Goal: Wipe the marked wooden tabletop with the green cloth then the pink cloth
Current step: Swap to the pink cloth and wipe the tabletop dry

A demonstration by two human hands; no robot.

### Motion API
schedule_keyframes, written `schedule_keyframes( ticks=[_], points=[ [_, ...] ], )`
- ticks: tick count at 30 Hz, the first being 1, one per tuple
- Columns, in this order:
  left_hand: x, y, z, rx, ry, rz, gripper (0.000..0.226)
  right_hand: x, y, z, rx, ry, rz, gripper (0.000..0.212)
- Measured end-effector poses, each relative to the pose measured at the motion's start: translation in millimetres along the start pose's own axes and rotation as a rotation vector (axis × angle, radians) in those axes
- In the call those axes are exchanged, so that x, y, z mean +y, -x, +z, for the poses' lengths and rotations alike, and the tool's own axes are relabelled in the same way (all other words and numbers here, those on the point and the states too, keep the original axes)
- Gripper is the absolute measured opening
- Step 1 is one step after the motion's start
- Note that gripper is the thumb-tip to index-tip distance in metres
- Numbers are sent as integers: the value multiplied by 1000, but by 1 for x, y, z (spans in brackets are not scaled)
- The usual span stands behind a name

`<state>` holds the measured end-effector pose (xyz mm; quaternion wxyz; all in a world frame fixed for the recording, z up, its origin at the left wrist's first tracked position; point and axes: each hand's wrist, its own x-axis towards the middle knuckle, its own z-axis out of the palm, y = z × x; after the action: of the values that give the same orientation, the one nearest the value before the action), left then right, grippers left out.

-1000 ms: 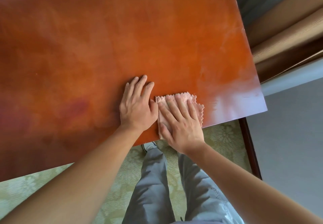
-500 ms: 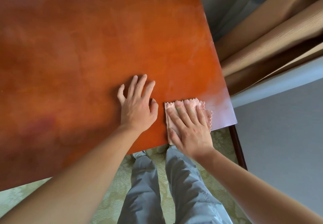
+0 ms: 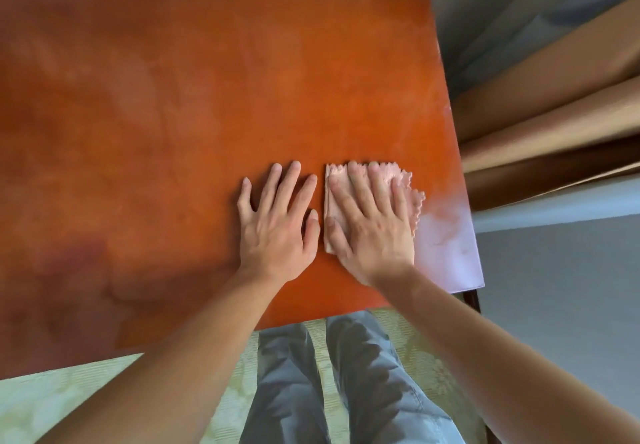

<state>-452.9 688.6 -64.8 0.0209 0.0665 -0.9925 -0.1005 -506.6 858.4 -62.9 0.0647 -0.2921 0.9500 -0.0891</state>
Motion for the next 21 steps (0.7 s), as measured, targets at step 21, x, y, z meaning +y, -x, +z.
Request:
schedule_keyframes(
  ticks=[21],
  points=[
    [4,-1,-2,45,36,-4,51,15,-34,-10,-56,13,-161,63]
  ],
)
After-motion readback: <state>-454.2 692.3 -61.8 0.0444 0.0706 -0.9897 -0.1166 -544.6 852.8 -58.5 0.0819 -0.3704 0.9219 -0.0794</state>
